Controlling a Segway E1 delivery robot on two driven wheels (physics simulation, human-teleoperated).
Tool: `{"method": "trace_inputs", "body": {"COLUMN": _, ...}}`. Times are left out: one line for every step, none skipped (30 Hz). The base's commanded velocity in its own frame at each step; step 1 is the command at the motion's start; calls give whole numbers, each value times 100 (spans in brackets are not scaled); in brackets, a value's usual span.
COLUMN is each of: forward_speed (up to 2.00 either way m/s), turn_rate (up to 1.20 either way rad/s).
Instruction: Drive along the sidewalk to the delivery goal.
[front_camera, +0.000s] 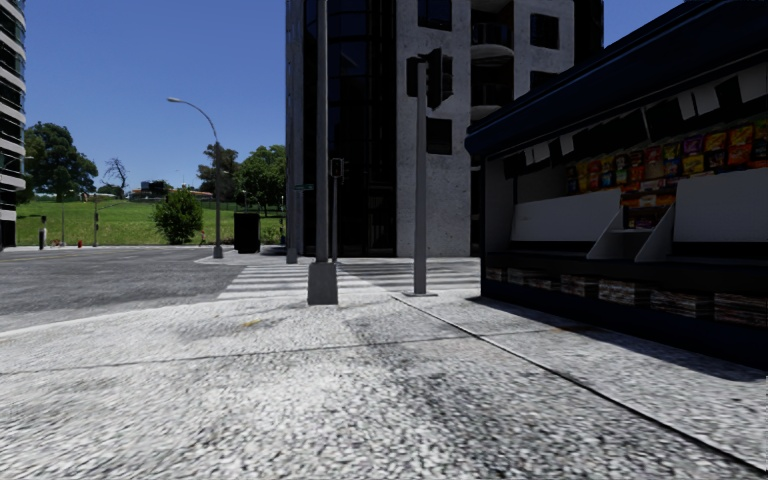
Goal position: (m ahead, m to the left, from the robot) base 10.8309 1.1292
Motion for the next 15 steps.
{"method": "trace_inputs", "body": {"forward_speed": 143, "turn_rate": 0}}
{"method": "trace_inputs", "body": {"forward_speed": 143, "turn_rate": 0}}
{"method": "trace_inputs", "body": {"forward_speed": 143, "turn_rate": 0}}
{"method": "trace_inputs", "body": {"forward_speed": 143, "turn_rate": 0}}
{"method": "trace_inputs", "body": {"forward_speed": 143, "turn_rate": 0}}
{"method": "trace_inputs", "body": {"forward_speed": 143, "turn_rate": 0}}
{"method": "trace_inputs", "body": {"forward_speed": 143, "turn_rate": 0}}
{"method": "trace_inputs", "body": {"forward_speed": 143, "turn_rate": 0}}
{"method": "trace_inputs", "body": {"forward_speed": 143, "turn_rate": 0}}
{"method": "trace_inputs", "body": {"forward_speed": 143, "turn_rate": 0}}
{"method": "trace_inputs", "body": {"forward_speed": 143, "turn_rate": 0}}
{"method": "trace_inputs", "body": {"forward_speed": 143, "turn_rate": 0}}
{"method": "trace_inputs", "body": {"forward_speed": 143, "turn_rate": 0}}
{"method": "trace_inputs", "body": {"forward_speed": 141, "turn_rate": -11}}
{"method": "trace_inputs", "body": {"forward_speed": 141, "turn_rate": -11}}
